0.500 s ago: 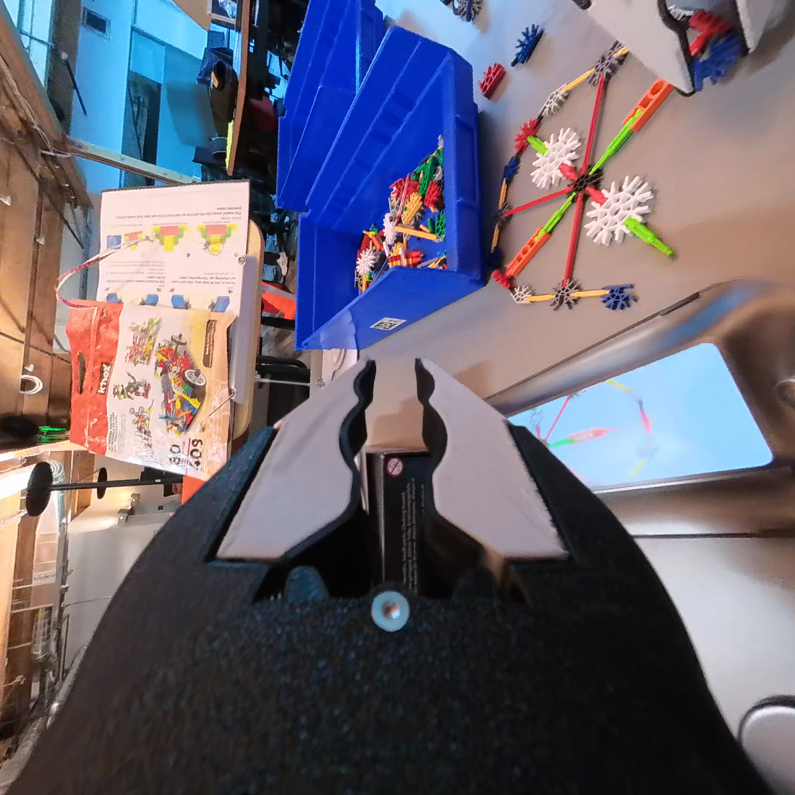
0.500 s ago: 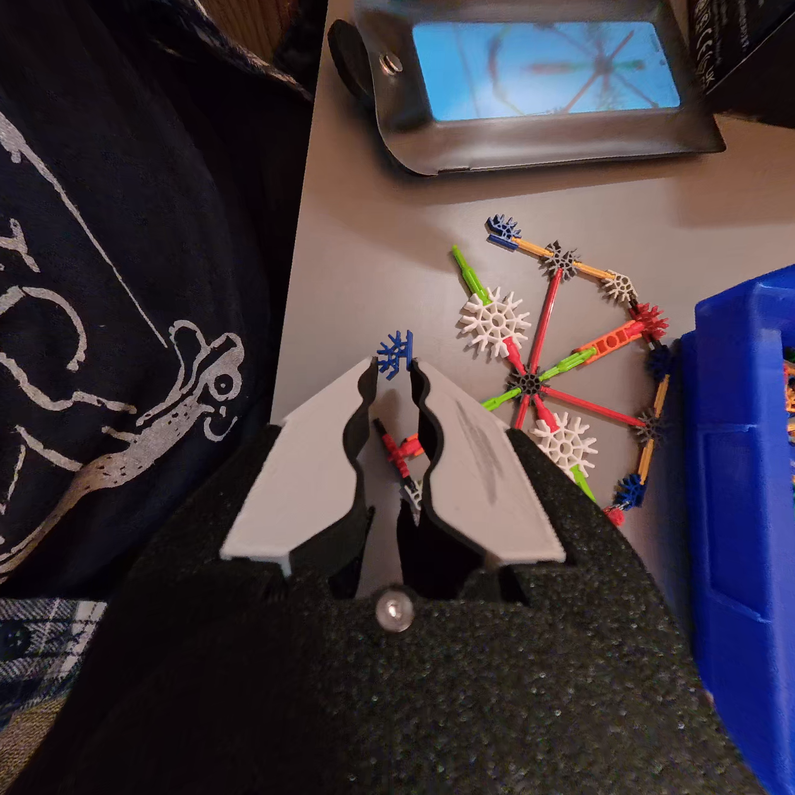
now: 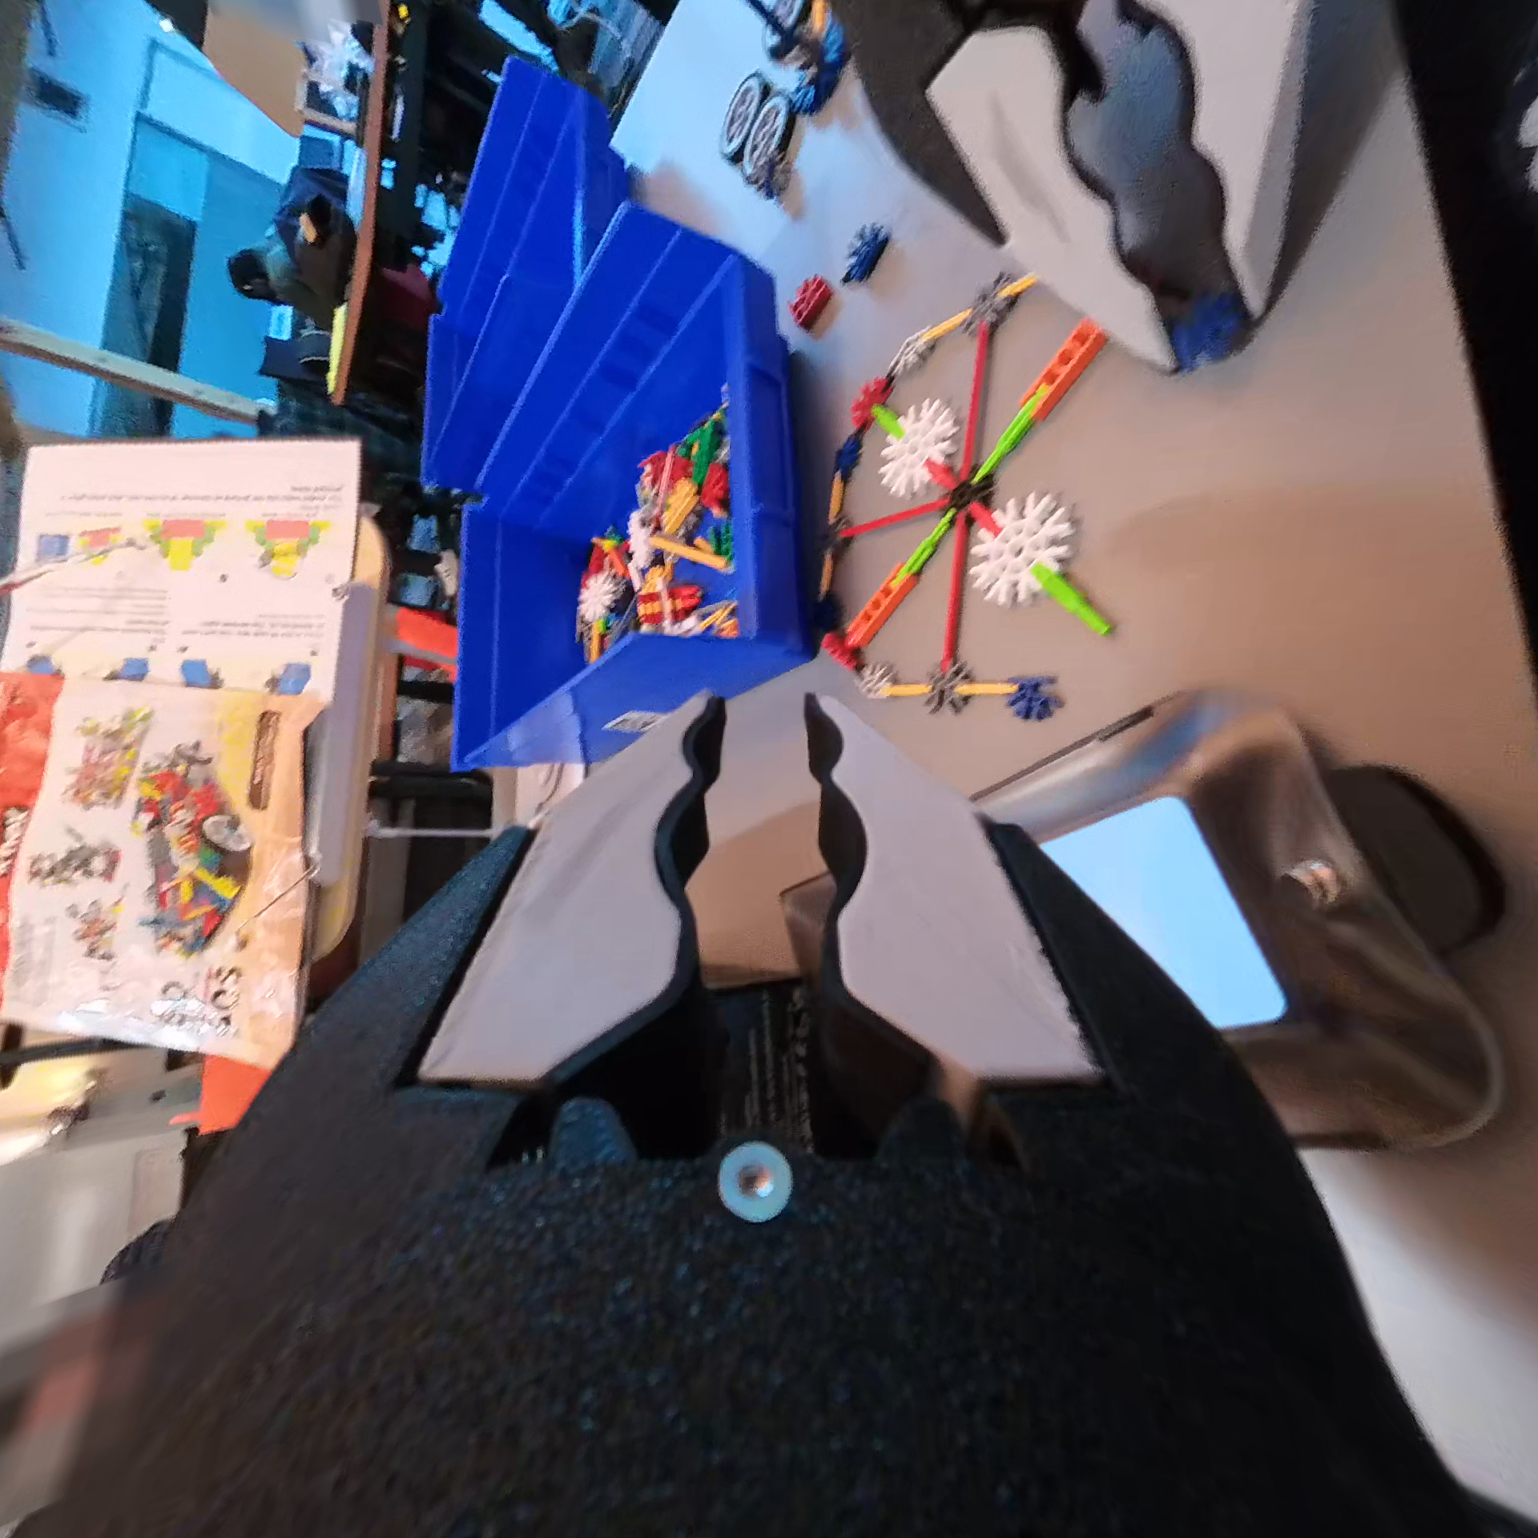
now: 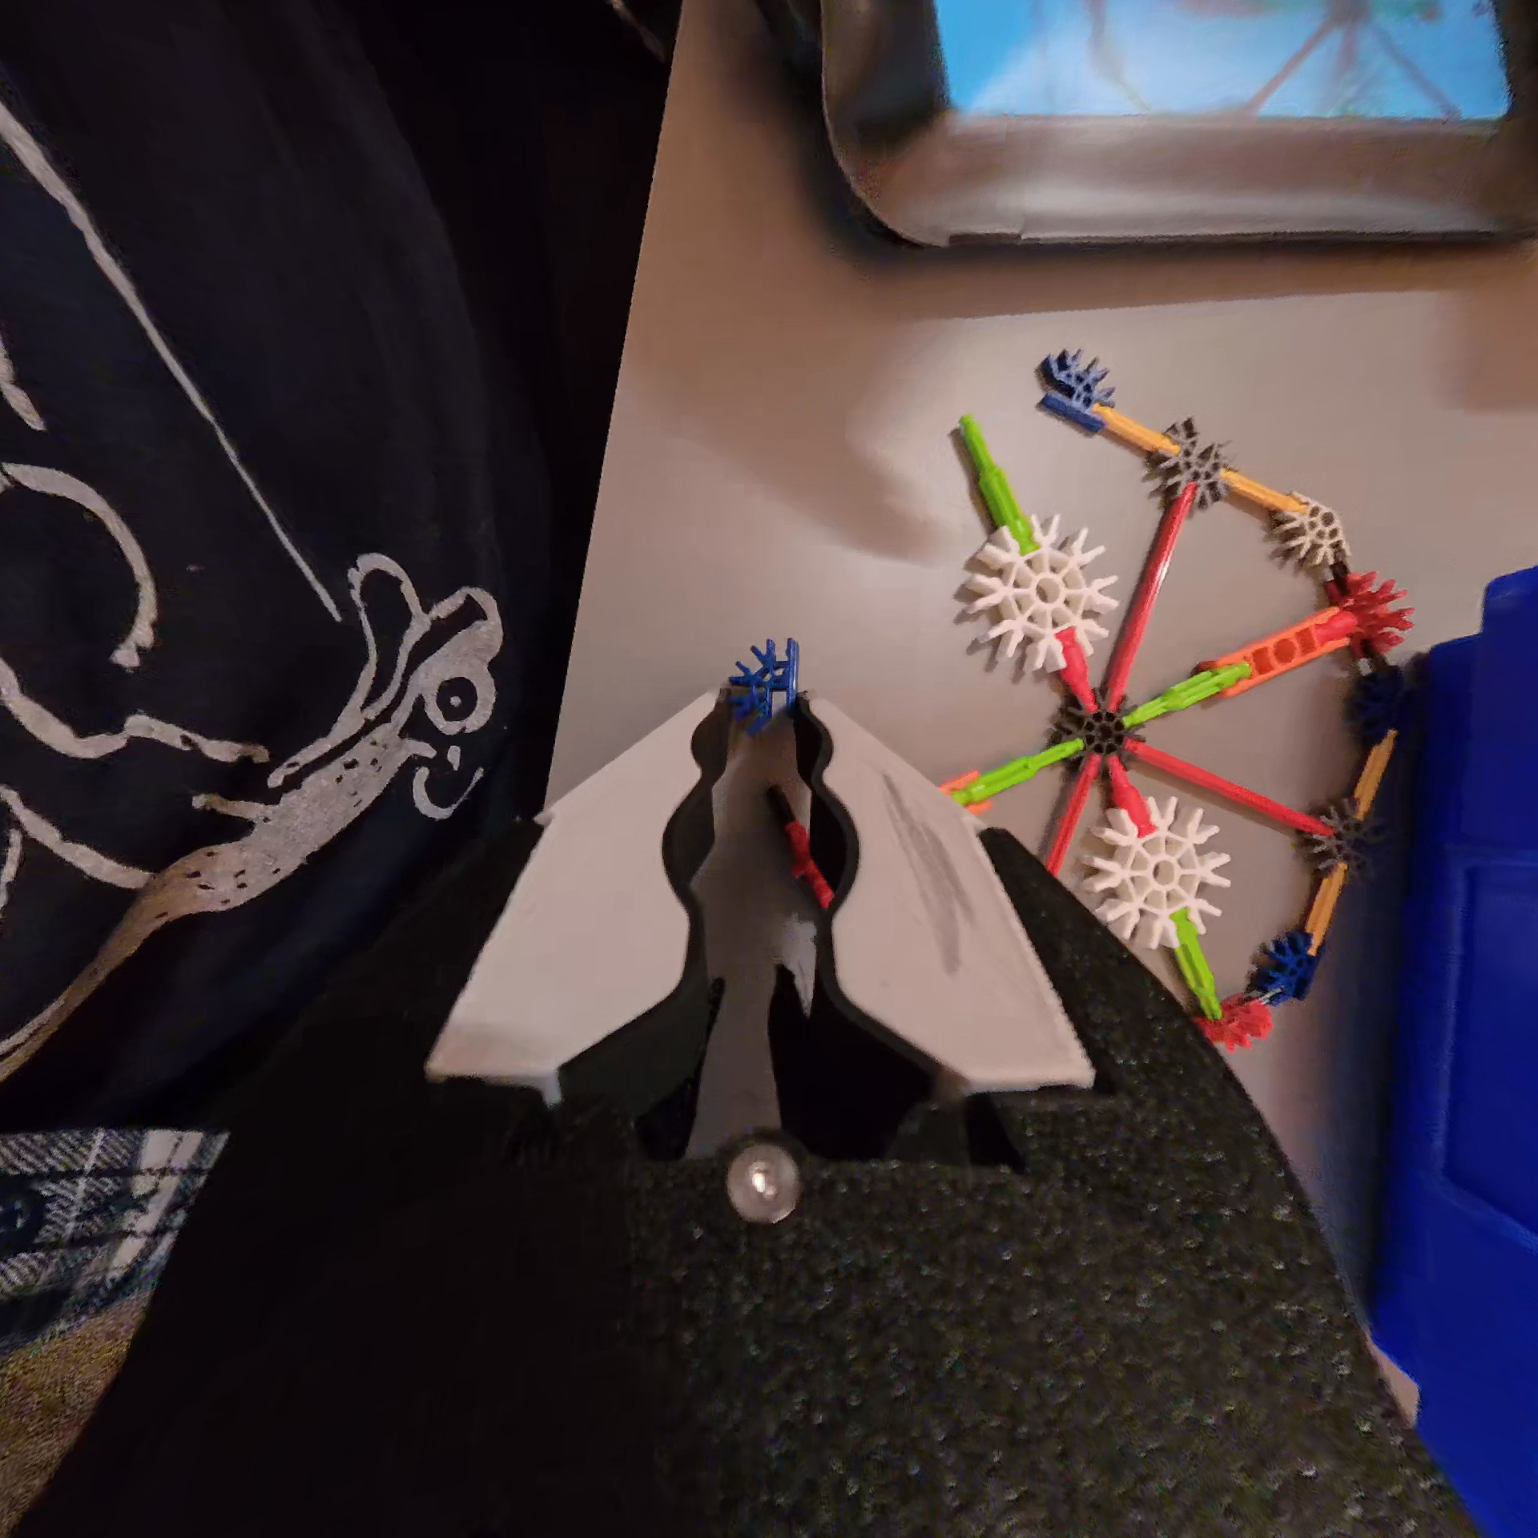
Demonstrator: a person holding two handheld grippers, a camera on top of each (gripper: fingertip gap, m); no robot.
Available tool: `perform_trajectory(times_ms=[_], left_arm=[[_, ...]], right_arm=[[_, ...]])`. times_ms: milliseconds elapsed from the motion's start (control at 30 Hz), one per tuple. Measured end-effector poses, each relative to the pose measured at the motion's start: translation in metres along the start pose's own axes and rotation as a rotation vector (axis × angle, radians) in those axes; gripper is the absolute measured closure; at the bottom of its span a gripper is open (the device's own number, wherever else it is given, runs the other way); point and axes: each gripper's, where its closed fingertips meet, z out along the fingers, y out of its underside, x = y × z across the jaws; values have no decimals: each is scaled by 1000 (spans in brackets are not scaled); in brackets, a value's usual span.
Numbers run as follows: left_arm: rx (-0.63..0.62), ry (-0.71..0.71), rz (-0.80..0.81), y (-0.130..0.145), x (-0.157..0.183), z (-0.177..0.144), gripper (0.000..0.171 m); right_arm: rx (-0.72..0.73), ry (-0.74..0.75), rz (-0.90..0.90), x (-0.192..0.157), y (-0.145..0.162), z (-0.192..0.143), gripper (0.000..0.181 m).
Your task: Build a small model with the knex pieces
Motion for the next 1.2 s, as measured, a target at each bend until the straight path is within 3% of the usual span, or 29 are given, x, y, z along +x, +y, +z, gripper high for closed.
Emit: perform_trajectory(times_ms=[300,600,900,1200], left_arm=[[55,138,-69,-42,32,23,151],[34,329,-143,-82,87,47,153],[-61,429,-241,-86,120,65,149],[-142,411,-332,-84,136,75,145]], right_arm=[[39,-6,16,4,-2,-19,153],[11,32,30,14,25,-44,160],[11,-2,22,14,33,-30,167],[26,-33,16,12,34,-24,175]])
